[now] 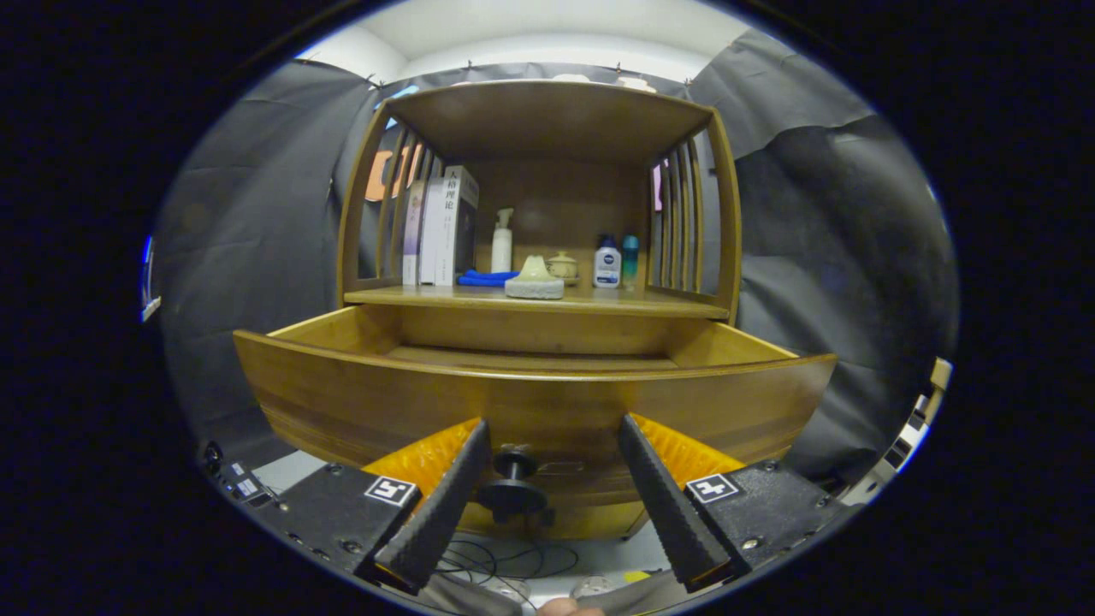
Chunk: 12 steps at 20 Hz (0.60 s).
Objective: Pull open the drawer, take out the items inside it, and place them on the countertop above the cabinet.
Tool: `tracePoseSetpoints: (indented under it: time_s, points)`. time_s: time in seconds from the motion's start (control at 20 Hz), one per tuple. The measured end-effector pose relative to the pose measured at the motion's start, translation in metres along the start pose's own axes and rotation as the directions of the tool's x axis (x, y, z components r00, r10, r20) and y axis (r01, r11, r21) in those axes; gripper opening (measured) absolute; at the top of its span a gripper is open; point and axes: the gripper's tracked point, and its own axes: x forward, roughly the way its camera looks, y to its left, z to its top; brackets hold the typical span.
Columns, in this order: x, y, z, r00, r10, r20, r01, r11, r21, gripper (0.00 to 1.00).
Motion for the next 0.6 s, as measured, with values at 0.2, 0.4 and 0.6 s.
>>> tracePoseSetpoints:
  time_s: [0.2, 0.4, 0.6]
  points:
    - [0.024, 0.003, 0.008, 1.000, -0.010, 0.002, 0.010, 1.000, -0.008, 0.99]
    - [0.046, 0.007, 0.019, 1.000, -0.013, 0.010, 0.013, 1.000, 0.000, 1.00]
    - [0.067, 0.008, 0.022, 1.000, -0.014, -0.005, 0.014, 1.000, 0.005, 0.99]
